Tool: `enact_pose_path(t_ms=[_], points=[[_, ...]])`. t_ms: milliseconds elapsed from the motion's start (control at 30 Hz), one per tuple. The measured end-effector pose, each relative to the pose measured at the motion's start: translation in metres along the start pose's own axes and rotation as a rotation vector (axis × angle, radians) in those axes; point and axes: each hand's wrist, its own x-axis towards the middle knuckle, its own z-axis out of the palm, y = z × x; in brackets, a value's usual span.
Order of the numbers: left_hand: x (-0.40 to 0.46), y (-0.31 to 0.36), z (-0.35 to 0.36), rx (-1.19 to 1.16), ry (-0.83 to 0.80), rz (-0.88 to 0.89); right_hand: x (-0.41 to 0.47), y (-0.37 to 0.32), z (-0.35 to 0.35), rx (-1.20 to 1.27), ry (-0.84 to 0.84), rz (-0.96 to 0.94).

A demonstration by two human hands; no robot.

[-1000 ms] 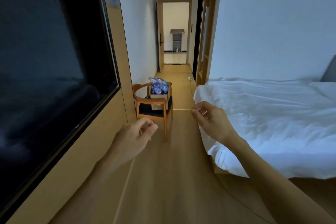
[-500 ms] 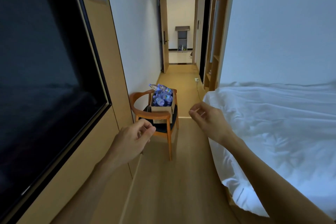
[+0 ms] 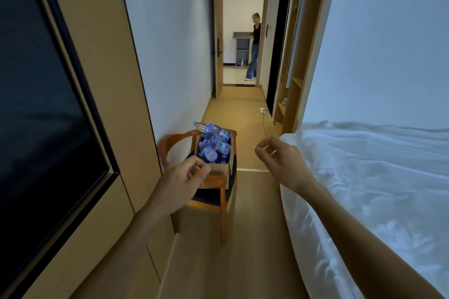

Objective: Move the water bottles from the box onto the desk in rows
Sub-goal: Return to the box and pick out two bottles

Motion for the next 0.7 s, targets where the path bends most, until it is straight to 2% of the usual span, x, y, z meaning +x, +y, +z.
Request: enact_pose_path(t_ms=[300, 700], points=[[0.179, -0.057, 0.030, 0.015, -0.083, -0.003, 0.144, 0.074, 0.036, -0.008, 0.018, 0.067], [0.378, -0.117, 0.112, 0.067, -0.030, -0.123, 0.345, 0.211, 0.083, 0.069, -0.147, 0.032]])
